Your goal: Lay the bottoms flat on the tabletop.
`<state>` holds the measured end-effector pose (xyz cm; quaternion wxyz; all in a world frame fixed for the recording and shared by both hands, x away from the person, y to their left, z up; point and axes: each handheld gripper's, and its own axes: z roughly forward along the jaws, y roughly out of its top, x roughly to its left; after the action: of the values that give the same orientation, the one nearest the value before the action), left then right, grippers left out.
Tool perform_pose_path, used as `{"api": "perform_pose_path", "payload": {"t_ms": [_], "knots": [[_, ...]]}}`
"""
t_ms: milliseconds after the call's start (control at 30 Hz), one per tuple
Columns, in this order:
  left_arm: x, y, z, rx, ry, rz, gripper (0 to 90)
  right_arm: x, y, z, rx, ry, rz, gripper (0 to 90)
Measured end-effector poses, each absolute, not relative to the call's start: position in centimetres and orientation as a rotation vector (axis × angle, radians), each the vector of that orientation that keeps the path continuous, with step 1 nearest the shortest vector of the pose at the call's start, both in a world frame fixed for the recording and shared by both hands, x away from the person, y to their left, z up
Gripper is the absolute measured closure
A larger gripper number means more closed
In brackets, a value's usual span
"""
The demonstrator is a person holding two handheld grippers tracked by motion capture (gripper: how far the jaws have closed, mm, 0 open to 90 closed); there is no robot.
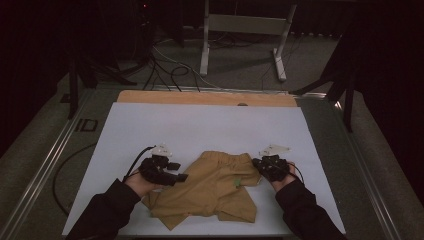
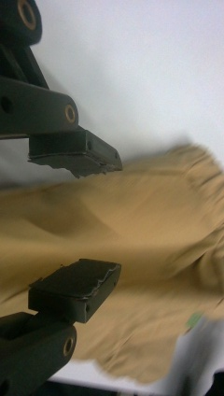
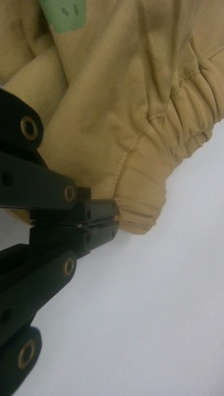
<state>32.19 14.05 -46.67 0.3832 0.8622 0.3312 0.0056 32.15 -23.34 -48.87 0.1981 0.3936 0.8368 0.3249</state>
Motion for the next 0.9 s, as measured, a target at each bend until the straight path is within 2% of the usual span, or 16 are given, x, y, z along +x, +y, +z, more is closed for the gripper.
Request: {"api": "perform_pose_path", "payload": {"t_ms": [267, 533, 767, 867, 900], "knots": [[36.1, 12.0, -48.2, 2.195, 0.942, -0.018, 51.4, 32.2, -23.3, -48.7, 1.094, 2.335, 0.915, 89.2], [37.3, 10.2, -51.1, 2.254, 0.973, -0.084, 60.5, 32.5, -23.1, -48.7, 1.092, 2.333, 0.912, 89.2], [36.8, 9.0, -51.2, 2.282, 0.933, -0.022, 76.1, 32.7, -23.0, -48.7, 1.091, 2.326, 0.917, 89.2], [36.5, 8.6, -51.2, 2.301, 0.914, 0.023, 86.6, 32.8, -23.0, -48.7, 1.086, 2.326, 0.913, 89.2], [36.5, 8.5, -51.2, 2.311, 0.906, 0.035, 87.2, 32.8, -23.0, -48.7, 1.085, 2.326, 0.915, 89.2]]}}
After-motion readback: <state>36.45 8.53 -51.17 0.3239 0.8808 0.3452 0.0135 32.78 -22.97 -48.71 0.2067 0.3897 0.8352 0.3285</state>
